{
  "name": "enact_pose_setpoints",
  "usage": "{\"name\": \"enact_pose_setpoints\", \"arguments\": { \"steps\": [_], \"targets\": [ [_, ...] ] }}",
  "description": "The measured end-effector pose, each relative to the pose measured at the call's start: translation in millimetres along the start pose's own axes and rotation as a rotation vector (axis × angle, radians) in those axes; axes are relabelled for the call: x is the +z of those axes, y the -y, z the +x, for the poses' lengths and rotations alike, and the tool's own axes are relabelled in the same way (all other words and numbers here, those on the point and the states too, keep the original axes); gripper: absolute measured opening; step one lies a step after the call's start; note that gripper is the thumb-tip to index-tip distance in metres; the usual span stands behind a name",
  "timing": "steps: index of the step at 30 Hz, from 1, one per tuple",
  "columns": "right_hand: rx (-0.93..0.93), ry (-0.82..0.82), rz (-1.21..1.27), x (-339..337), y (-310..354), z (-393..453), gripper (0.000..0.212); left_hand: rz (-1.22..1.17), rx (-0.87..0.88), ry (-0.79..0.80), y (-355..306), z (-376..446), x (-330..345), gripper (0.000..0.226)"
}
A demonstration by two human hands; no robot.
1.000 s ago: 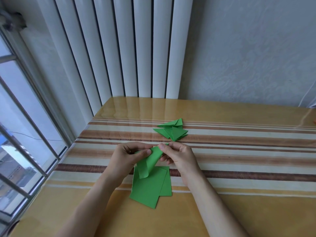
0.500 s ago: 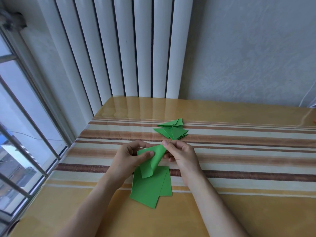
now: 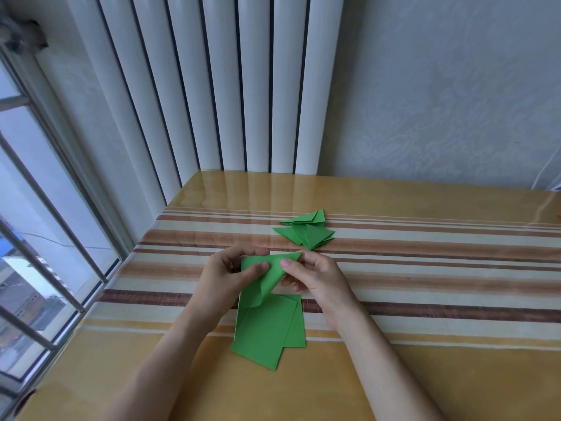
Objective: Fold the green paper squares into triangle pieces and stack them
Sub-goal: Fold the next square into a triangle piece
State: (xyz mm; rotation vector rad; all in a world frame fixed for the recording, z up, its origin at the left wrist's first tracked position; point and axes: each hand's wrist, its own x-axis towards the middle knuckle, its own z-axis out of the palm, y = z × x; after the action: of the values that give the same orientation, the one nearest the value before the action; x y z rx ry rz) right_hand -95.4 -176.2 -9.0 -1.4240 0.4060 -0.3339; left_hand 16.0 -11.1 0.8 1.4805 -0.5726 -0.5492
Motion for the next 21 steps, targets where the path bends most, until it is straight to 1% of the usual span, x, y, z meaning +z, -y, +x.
{"name": "enact_pose_setpoints", "arguments": {
  "steps": [6, 13, 21],
  "targets": [
    [-0.002, -0.04, 0.012, 1.5, -1.4, 0.1, 0.01, -0.026, 0.044, 0.033, -2.3, -1.0, 2.5, 0.026],
    [-0.01, -0.053, -0.01, 1.2, -3.9, 2.0, 0.014, 0.013, 0.071, 0.052, 2.5, 0.8, 0.2, 0.014],
    [-0.019, -0.056, -0.002, 1.8, -4.7, 3.0, 0.014, 0.013, 0.059, 0.06, 0.7, 0.4, 0.6, 0.014]
  ]
}}
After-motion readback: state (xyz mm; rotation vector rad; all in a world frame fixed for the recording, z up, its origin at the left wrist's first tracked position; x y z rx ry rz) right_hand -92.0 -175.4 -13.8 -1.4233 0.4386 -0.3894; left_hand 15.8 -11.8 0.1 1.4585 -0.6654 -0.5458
